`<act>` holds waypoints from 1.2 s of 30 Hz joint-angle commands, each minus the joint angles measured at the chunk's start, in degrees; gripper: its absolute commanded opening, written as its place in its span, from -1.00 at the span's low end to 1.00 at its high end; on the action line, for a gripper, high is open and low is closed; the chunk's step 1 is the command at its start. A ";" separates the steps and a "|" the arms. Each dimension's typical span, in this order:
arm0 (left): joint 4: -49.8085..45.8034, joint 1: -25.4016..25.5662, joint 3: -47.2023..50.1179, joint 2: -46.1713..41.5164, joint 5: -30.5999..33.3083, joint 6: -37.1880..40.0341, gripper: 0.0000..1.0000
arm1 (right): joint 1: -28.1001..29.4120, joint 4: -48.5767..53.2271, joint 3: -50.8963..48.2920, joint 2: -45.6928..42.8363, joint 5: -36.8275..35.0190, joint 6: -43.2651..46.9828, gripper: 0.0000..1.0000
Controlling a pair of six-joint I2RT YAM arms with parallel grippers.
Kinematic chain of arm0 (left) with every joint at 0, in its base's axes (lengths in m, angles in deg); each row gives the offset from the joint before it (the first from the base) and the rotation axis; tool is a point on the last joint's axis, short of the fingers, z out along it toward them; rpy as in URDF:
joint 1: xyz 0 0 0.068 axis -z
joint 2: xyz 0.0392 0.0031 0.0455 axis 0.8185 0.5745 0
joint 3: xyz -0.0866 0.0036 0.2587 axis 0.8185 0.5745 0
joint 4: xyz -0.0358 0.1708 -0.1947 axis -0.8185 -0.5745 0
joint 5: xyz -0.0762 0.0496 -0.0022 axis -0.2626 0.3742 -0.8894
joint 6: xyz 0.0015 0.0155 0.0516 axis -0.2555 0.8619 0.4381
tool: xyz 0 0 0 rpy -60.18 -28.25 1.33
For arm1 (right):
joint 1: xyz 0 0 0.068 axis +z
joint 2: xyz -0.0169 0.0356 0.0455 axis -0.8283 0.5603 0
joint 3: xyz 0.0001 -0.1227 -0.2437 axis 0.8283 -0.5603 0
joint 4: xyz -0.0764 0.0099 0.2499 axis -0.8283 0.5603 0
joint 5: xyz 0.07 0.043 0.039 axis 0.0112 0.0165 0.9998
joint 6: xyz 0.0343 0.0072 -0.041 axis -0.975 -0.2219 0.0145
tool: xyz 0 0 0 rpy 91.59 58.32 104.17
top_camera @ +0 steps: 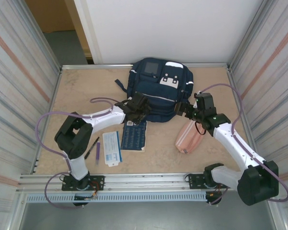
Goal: Pack the student bag
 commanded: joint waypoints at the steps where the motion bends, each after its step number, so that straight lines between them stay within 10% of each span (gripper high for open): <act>1: -6.33 0.10 -2.25 2.81 2.62 -2.91 0.20 | 0.28 1.30 2.79 0.70 0.67 2.14 1.00; 13: -10.07 -0.14 -0.82 3.45 4.58 -7.68 -0.21 | 0.24 0.47 1.59 0.71 1.19 2.03 1.00; 22: -7.56 -2.69 -1.48 2.46 3.36 -0.63 -0.96 | 0.37 1.17 3.10 4.46 2.65 1.22 0.99; 27: -11.93 -3.78 -4.96 -4.70 6.59 7.54 -1.00 | -0.69 4.51 5.95 8.23 13.45 8.06 0.93; 30: -17.31 -4.33 -8.41 -8.87 7.90 11.58 -1.00 | -4.75 7.11 10.67 15.71 25.38 10.97 0.45; 36: -20.59 -9.05 -13.02 -15.16 0.87 19.46 -1.00 | -5.02 4.28 13.90 22.94 25.03 17.08 0.39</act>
